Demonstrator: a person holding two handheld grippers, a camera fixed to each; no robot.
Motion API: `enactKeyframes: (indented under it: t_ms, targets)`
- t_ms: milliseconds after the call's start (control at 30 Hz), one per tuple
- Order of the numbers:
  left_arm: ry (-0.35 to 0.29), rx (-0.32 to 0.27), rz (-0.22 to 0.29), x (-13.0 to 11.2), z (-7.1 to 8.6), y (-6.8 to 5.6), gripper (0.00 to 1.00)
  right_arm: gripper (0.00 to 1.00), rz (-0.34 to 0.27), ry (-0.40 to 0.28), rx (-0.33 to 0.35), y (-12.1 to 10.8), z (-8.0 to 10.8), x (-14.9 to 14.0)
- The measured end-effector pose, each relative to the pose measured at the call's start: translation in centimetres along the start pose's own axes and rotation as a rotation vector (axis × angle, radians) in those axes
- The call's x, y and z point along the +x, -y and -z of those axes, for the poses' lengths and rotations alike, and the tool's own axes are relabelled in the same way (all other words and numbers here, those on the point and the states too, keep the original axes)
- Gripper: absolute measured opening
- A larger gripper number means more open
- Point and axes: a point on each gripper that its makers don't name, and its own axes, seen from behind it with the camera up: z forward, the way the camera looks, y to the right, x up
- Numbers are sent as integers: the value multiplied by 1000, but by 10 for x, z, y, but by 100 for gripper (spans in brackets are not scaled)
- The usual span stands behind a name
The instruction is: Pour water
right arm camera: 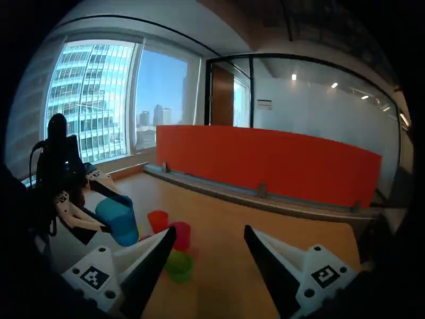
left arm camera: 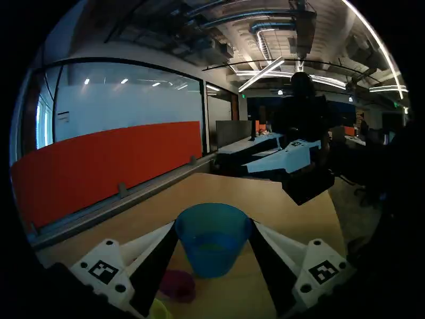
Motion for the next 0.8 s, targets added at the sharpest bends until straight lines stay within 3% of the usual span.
enactKeyframes:
  t_ms: [500, 800]
  targets:
    - [-80, 49, 1, 44, 11, 12, 89, 99, -1, -7, 5, 1, -1, 0]
    - [-117, 91, 19, 59, 20, 26, 89, 99, 7, -15, 9, 4, -2, 3]
